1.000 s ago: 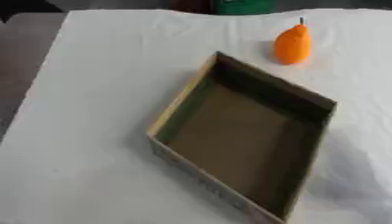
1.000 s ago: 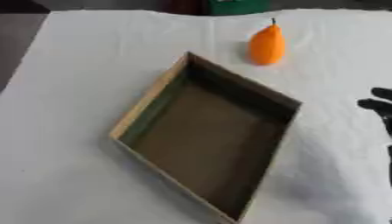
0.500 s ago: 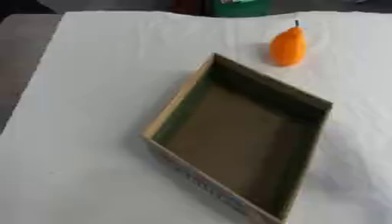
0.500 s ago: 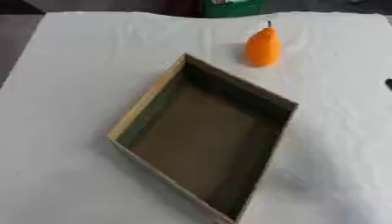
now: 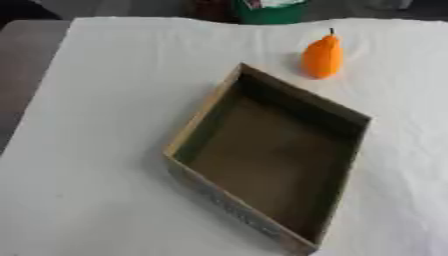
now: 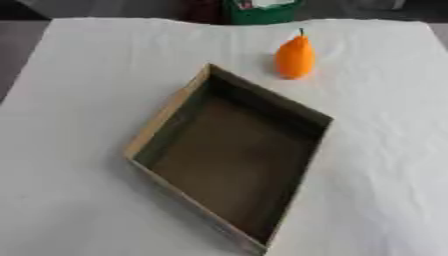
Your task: Pick up objects on the table and place them in the box.
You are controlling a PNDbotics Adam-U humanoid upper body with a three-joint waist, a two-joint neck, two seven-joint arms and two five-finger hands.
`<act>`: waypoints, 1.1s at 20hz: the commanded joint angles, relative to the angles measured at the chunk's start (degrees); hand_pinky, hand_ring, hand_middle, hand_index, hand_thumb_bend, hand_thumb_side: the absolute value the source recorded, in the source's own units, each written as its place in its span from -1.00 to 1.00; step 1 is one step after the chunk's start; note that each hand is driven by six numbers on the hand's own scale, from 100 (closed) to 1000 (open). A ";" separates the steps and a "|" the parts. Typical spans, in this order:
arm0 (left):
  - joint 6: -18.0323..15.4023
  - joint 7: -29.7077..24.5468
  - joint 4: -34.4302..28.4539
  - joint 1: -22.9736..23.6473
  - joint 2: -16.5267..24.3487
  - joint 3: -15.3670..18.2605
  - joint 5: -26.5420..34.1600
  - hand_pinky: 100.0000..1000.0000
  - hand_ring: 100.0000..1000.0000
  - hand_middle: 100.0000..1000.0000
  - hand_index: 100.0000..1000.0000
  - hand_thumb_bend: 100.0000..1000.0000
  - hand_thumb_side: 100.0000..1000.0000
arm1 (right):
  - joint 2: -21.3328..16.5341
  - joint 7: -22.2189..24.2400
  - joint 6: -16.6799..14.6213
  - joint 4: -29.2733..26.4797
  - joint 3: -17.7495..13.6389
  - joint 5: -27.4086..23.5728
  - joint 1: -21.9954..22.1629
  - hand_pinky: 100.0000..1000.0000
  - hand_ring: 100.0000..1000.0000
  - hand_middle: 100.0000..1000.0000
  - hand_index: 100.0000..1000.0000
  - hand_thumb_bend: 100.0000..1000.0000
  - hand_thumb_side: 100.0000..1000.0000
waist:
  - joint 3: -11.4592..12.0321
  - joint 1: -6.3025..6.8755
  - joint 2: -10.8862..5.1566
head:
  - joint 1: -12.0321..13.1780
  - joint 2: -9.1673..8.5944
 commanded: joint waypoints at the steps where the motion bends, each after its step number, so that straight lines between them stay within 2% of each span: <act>1: 0.02 -0.48 -1.12 -0.21 1.58 -0.37 0.44 -0.27 0.07 0.23 0.21 -1.00 0.44 | -6.22 4.03 1.78 7.59 1.74 -0.23 -4.78 0.65 0.65 0.68 0.98 -0.72 1.00 | 0.33 -0.17 -1.13 | -0.96 0.46; 5: 0.09 -0.91 -1.12 -0.20 1.82 -0.73 0.68 -0.27 0.07 0.23 0.21 -1.00 0.44 | -7.40 9.82 -0.34 19.92 5.20 3.27 -12.47 0.66 0.67 0.69 0.98 -0.51 1.00 | 1.45 -0.45 -0.94 | -2.22 0.74; 7: 0.14 -1.09 -1.12 -0.29 1.89 -0.85 0.80 -0.27 0.07 0.23 0.21 -1.00 0.44 | -6.71 13.28 -2.00 25.49 6.76 5.98 -16.18 0.66 0.68 0.67 0.99 -0.32 1.00 | 2.10 -0.63 -0.73 | -2.95 0.45; 12: 0.24 -1.54 -1.12 -0.37 1.94 -1.10 1.07 -0.27 0.07 0.23 0.21 -1.00 0.44 | -4.08 19.99 -6.03 36.14 9.37 13.38 -23.57 0.65 0.71 0.68 1.00 -0.11 1.00 | 3.22 -0.92 -0.01 | -3.99 -0.85; 17: 0.30 -1.96 -1.12 -0.69 1.85 -1.34 1.34 -0.27 0.07 0.24 0.20 -1.00 0.44 | -1.58 21.82 -8.41 42.48 11.14 20.26 -27.07 0.63 0.72 0.67 1.00 -0.08 1.00 | 3.63 -1.22 0.68 | -4.70 -1.81; 22: 0.28 -2.16 -1.12 -0.95 1.69 -1.35 1.53 -0.27 0.07 0.24 0.20 -1.00 0.44 | -0.34 20.79 -9.55 45.59 12.22 25.72 -27.16 0.62 0.72 0.67 1.00 -0.06 1.00 | 4.05 -1.49 1.20 | -5.13 -2.52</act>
